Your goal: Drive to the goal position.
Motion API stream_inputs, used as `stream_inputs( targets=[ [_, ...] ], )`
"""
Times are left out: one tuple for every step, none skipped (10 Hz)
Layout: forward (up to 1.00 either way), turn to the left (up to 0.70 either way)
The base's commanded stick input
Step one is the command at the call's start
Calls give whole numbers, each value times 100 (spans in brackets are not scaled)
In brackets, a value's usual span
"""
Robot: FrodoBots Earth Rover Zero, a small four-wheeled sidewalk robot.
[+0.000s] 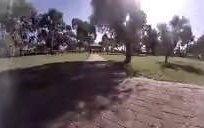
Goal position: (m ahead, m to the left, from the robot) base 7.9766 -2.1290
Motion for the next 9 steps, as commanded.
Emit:
stream_inputs(
  targets=[
    [70, 0],
    [70, 0],
    [70, 0],
    [70, 0],
    [70, 0],
    [70, 0],
    [70, 0],
    [70, 0],
    [70, 0]
  ],
)
